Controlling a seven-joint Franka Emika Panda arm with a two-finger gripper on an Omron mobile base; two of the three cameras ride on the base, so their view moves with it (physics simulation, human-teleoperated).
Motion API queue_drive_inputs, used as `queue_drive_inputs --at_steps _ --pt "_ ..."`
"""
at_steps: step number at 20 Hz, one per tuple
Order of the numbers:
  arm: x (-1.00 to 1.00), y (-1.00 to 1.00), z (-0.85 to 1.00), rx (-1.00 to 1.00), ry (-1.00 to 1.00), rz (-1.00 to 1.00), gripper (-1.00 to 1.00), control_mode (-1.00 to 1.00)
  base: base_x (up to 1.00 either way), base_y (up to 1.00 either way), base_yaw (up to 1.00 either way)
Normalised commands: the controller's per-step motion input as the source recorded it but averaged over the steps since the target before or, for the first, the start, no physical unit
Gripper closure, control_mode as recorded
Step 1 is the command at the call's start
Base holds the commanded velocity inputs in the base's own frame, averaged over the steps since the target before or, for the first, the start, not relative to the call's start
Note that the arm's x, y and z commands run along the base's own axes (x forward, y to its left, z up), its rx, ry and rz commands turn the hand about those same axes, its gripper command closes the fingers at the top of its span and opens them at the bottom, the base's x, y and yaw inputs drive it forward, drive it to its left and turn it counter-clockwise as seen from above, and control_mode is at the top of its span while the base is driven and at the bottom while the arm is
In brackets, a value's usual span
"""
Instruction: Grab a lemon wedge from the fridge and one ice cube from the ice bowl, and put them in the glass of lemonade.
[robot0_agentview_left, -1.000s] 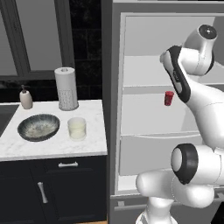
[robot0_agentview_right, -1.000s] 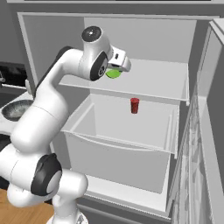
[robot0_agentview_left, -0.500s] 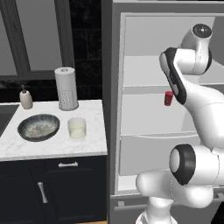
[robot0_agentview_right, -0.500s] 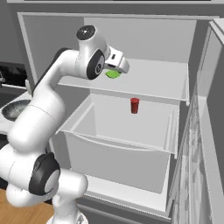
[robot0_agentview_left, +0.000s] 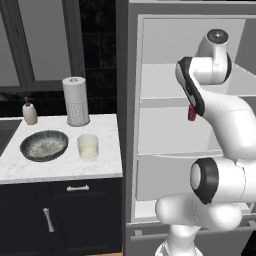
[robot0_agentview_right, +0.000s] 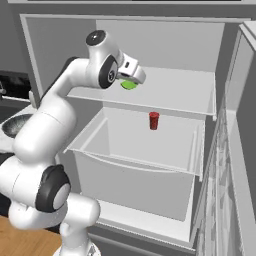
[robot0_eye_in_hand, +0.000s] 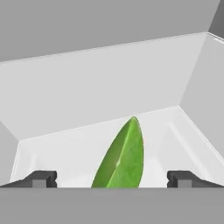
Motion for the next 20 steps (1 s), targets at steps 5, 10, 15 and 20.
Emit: queue_drive_inputs --at_steps 5,10,15,20 --pt "0.24 -0.06 -0.13 0.00 0.09 0.00 -1.00 -1.00 0.00 0.00 0.00" --pt "0.01 -0.17 -0.16 0.00 0.06 0.00 -1.00 -1.00 0.00 0.00 0.00" --pt "0.00 -0.16 -0.05 0.00 0.00 -0.01 -1.00 -1.00 0.00 0.00 0.00" --pt "0.00 0.00 -0.11 0.00 0.00 0.00 -1.00 -1.00 0.00 0.00 0.00"
